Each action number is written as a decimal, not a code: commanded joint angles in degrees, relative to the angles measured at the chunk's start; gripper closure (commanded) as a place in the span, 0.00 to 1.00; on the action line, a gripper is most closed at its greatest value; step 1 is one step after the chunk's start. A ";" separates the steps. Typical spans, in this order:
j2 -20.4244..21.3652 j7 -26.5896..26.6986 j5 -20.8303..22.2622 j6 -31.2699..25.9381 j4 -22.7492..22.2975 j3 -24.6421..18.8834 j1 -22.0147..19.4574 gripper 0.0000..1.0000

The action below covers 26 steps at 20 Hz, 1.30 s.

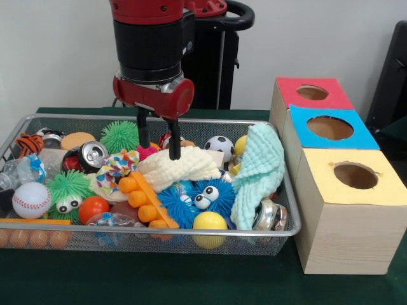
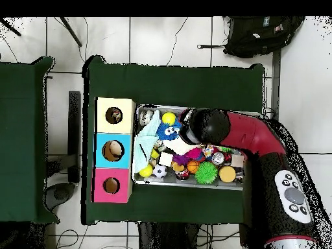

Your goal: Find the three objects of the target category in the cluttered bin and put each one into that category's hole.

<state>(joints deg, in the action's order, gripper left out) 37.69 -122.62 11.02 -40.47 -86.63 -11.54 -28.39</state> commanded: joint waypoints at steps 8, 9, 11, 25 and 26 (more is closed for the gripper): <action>-0.88 15.29 7.86 -0.06 -5.45 -8.95 -8.19 0.00; -1.38 15.44 8.28 0.34 -5.43 -9.34 -8.69 0.00; -2.32 15.37 9.31 0.82 -5.07 -9.92 -9.29 0.00; -9.61 9.22 13.34 5.59 -3.60 -12.80 -9.55 0.00; -9.48 8.84 13.59 5.70 -3.87 -12.63 -9.43 0.00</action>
<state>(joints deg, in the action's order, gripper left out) 31.20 -122.61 21.24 -38.23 -87.35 -19.30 -38.10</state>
